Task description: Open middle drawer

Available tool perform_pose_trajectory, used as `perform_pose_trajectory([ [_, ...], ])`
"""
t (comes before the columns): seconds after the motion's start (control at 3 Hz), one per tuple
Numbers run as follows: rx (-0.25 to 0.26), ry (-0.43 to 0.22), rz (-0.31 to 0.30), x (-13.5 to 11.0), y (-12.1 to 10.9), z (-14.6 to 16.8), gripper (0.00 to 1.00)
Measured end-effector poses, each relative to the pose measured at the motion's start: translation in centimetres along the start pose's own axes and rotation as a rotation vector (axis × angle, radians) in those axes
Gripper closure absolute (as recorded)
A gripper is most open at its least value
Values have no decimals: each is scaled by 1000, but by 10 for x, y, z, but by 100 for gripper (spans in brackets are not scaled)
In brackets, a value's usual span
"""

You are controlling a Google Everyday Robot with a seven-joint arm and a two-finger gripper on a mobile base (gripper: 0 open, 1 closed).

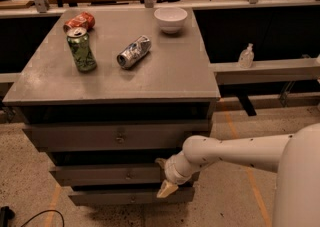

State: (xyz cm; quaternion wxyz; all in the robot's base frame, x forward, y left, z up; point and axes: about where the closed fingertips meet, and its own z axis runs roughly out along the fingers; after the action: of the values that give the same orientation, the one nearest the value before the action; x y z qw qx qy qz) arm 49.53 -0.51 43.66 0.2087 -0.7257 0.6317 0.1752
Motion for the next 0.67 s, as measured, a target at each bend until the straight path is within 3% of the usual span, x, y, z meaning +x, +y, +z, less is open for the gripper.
perform_pose_trajectory([
  [0.67, -11, 5, 6, 0, 2, -1, 89],
])
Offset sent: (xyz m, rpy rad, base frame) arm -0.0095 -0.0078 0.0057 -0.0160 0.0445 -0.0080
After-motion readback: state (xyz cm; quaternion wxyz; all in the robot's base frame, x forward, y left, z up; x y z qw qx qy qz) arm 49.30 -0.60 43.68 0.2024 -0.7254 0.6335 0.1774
